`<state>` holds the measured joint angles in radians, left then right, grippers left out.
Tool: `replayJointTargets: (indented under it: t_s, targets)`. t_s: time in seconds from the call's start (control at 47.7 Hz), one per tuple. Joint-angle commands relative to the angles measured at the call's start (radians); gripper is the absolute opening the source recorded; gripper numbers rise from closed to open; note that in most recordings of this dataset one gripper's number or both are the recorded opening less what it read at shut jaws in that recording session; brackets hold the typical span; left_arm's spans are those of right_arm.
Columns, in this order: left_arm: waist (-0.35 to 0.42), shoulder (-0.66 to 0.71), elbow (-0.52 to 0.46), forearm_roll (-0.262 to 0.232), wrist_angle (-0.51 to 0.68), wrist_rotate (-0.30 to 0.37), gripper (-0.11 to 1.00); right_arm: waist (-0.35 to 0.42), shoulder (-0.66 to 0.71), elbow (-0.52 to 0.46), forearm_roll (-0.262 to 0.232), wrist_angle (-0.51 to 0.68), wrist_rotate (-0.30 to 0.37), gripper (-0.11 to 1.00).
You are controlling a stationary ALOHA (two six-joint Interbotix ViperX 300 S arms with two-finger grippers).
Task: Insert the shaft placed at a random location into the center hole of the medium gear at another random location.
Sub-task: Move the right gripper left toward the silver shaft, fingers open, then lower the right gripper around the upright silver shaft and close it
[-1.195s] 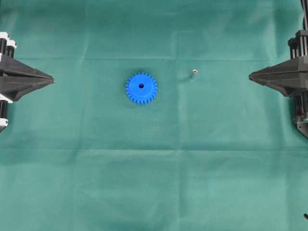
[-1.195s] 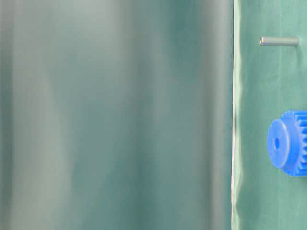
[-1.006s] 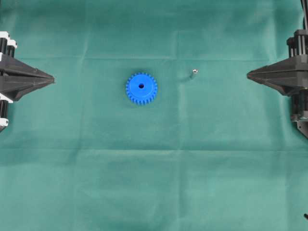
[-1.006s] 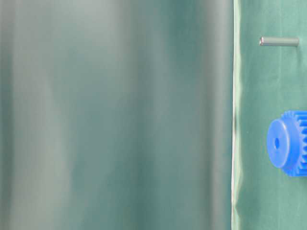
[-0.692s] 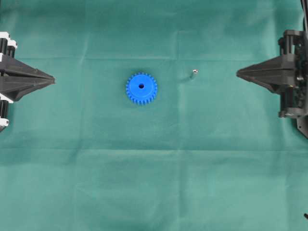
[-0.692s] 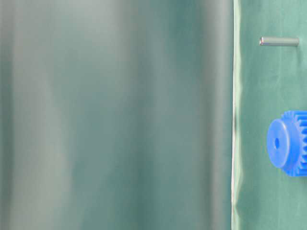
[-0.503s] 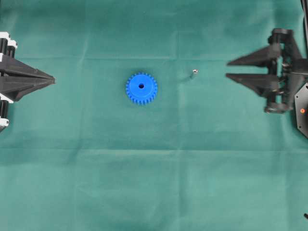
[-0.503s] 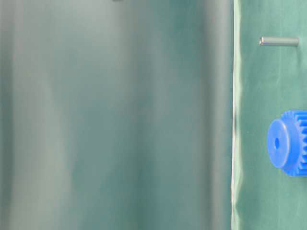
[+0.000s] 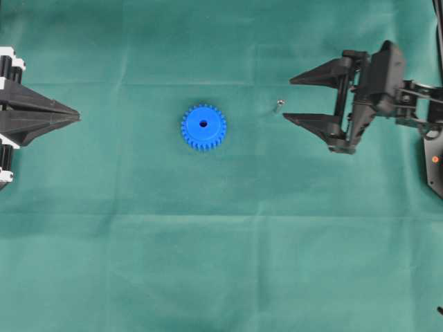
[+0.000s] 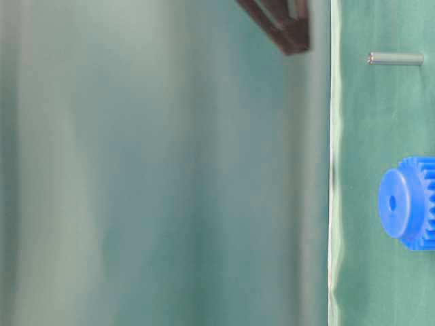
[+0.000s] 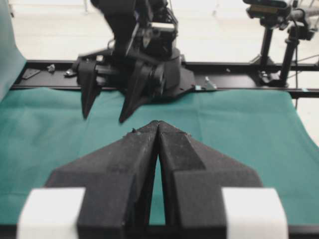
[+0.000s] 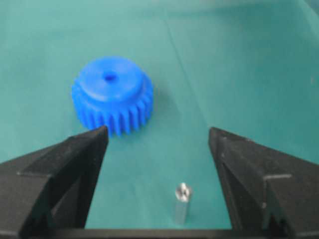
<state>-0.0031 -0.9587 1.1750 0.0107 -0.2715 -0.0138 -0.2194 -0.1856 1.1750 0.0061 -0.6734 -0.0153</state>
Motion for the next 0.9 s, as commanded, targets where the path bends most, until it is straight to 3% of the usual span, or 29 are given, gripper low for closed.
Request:
replayJointTargets:
  t_s: [0.0,0.398,0.776,0.88]
  targets:
    - [-0.002,0.008,-0.023,0.002,-0.005,0.002,0.00,-0.009,0.048,-0.023,0.008,-0.048,-0.009,0.87]
    - [-0.002,0.008,-0.021,0.002,-0.005,0.000,0.00,-0.040,0.295,-0.063,0.037,-0.172,-0.009,0.84]
    - [-0.002,0.008,-0.021,0.002,0.002,0.000,0.00,-0.040,0.314,-0.063,0.040,-0.175,-0.008,0.78]
    - [-0.002,0.008,-0.021,0.002,0.002,0.002,0.00,-0.040,0.314,-0.064,0.038,-0.175,-0.008,0.71]
